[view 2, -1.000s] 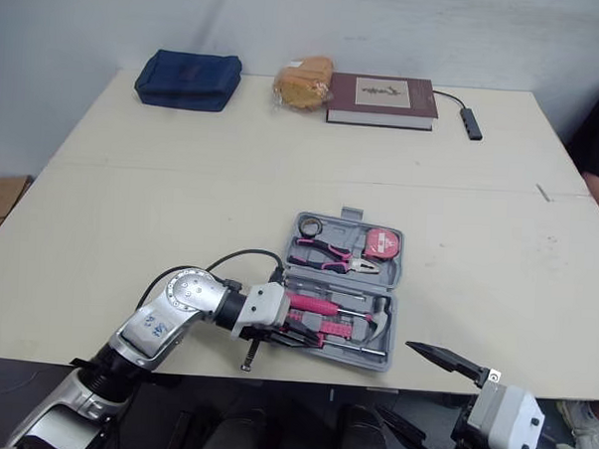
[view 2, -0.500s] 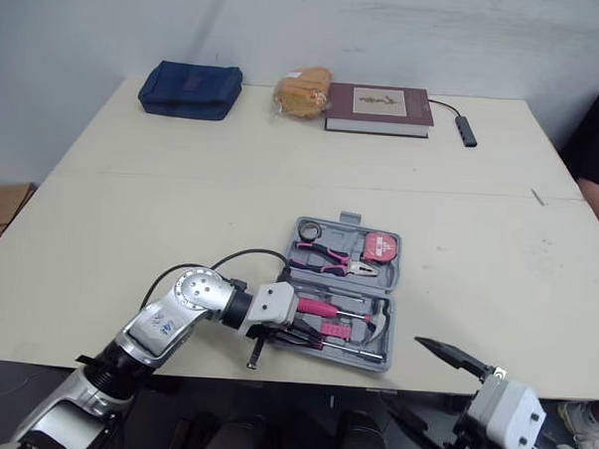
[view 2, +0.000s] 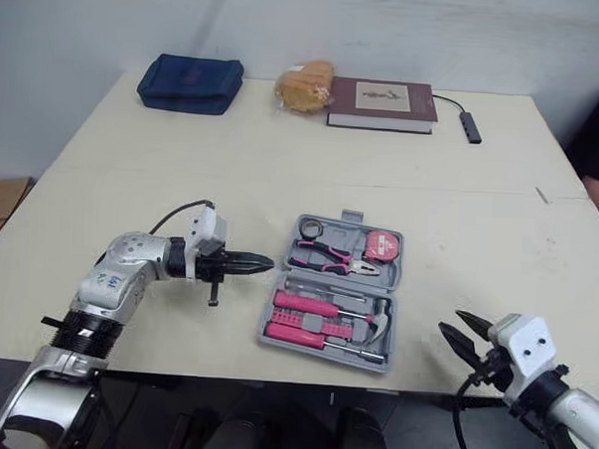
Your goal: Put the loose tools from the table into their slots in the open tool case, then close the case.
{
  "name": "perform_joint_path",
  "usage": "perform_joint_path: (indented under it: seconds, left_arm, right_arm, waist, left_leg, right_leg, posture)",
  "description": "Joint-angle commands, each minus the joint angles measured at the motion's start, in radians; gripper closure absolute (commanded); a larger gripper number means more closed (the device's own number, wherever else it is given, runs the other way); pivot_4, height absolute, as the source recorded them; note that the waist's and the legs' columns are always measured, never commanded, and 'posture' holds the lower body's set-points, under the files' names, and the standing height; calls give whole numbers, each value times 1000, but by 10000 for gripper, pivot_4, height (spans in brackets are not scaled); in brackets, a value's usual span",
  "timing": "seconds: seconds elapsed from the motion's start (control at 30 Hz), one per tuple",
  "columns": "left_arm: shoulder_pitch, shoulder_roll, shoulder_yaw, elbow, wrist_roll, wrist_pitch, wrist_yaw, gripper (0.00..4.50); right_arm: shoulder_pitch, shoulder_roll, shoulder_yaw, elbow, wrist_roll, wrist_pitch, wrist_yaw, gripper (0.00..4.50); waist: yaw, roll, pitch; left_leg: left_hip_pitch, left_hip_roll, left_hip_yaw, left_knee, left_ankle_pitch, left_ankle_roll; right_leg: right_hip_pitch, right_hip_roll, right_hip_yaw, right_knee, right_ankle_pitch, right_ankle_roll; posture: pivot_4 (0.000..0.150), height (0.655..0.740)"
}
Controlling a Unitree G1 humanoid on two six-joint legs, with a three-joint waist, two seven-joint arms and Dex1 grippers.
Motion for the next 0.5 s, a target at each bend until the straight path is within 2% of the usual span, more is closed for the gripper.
perform_joint_path:
  seconds: [0.03, 0.23, 0.37, 0.5]
  left_arm:
    - [-41, -19, -18, 89, 92, -68, 70, 45000]
    - [-58, -71, -50, 143, 156, -84, 113, 45000]
    - [-50, -126, -54, 128, 153, -71, 142, 45000]
    - [-31, -124, -69, 88, 158, -59, 112, 45000]
  right_arm:
    - [-103, -30, 95, 100, -68, -11, 13, 43464]
    - [-255, -25, 227, 192, -131, -7, 14, 44301]
    - [-347, -6, 295, 203, -133, 41, 7, 44301]
    - [-394, -8, 321, 225, -133, 40, 27, 44301]
  waist:
    - [-2, -3, 2]
    - [-2, -4, 3]
    - [-1, -4, 3]
    - [-2, -4, 3]
  left_leg:
    - [0, -1, 1, 0, 1, 1]
    - [-4, 0, 1, 0, 1, 1]
    - [-5, -1, 1, 2, 2, 2]
    - [-9, -1, -2, 6, 2, 2]
  right_leg:
    - [0, 0, 0, 0, 1, 1]
    - [-2, 1, -2, 2, 1, 2]
    - [-2, 3, -9, 3, 2, 3]
    - [-2, 0, -10, 3, 2, 4]
  posture:
    - [1500, 7400]
    - [1500, 7400]
    - [1500, 7400]
    - [1500, 7400]
